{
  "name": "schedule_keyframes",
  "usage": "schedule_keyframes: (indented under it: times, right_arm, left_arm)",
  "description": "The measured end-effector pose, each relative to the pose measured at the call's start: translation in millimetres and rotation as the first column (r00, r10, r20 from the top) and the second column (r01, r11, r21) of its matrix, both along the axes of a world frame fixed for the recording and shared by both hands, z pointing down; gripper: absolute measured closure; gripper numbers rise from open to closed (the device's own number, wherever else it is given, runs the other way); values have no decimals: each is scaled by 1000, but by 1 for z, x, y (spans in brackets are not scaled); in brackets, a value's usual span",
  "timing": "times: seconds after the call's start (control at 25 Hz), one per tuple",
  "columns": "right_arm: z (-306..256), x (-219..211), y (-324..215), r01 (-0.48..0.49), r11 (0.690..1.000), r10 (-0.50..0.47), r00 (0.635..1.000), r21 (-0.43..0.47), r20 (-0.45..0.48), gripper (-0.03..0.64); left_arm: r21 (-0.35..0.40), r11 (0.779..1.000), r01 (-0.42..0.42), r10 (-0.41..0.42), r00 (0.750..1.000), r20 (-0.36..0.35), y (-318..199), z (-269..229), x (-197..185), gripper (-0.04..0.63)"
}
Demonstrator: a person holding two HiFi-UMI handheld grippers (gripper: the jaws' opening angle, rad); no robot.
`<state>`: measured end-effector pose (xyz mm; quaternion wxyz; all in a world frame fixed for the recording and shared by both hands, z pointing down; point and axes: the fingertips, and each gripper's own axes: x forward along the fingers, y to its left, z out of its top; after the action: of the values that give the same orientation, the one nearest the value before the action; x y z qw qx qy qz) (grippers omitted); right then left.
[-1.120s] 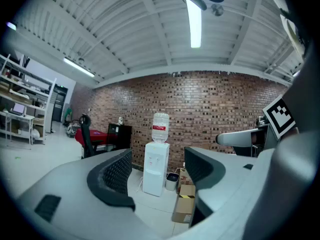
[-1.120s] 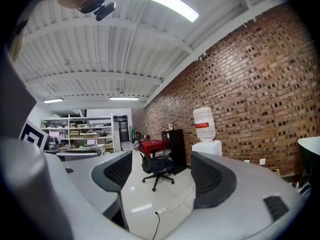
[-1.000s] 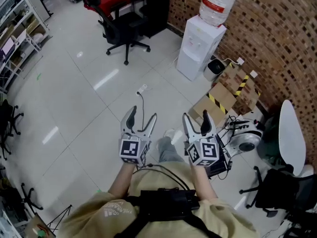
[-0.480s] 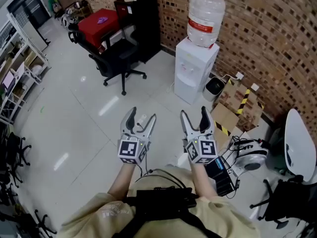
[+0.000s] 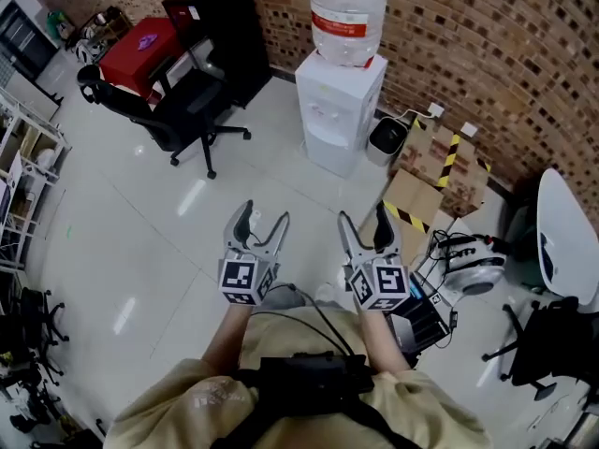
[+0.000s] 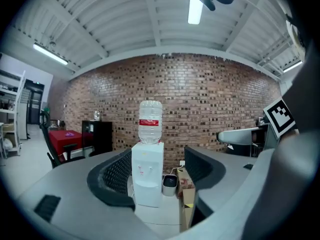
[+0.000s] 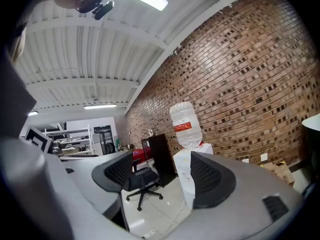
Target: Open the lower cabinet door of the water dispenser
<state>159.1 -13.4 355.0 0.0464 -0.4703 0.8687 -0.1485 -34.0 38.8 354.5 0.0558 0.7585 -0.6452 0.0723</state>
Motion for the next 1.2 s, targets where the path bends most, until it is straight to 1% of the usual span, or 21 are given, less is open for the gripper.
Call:
schedule_keyframes:
  times: [0.16,0.36,0.52,0.6,0.72,0.84,1.04,1.2]
  right_arm:
    - [15,22,-14,-74,997,73,997,-32,-11,249]
    - [14,40,-42,-158,987,158,987,5,-22,249]
    - [11,53,-67,-257,966,257,966,15,-5,249]
    - [9,49,-78,-284,959,284,959,8,-9,249]
    - [6,24,-96,-281,960,281,959,10,-36,249]
    - [5,-15,-116,-267,964,267,963,5,-39,249]
    - [10,-79,-142,-216,976,216,975,7,-59,249]
    - [15,-106,-166,-245,970,245,967,8,-70,249]
  left_arm:
    - [-7,997,-72,72,997,18,-28,4,14,270]
    - [-7,990,-141,141,990,-11,-71,14,19,270]
    - [15,974,-225,225,974,4,-116,12,22,270]
    - [32,967,-253,253,967,12,-135,5,18,270]
    - [53,960,-277,276,961,14,-161,-5,0,272]
    - [45,954,-295,295,955,8,-186,-4,-24,272]
    - [40,953,-301,302,953,-11,-219,0,-68,272]
    - [38,941,-335,335,942,1,-245,5,-96,272]
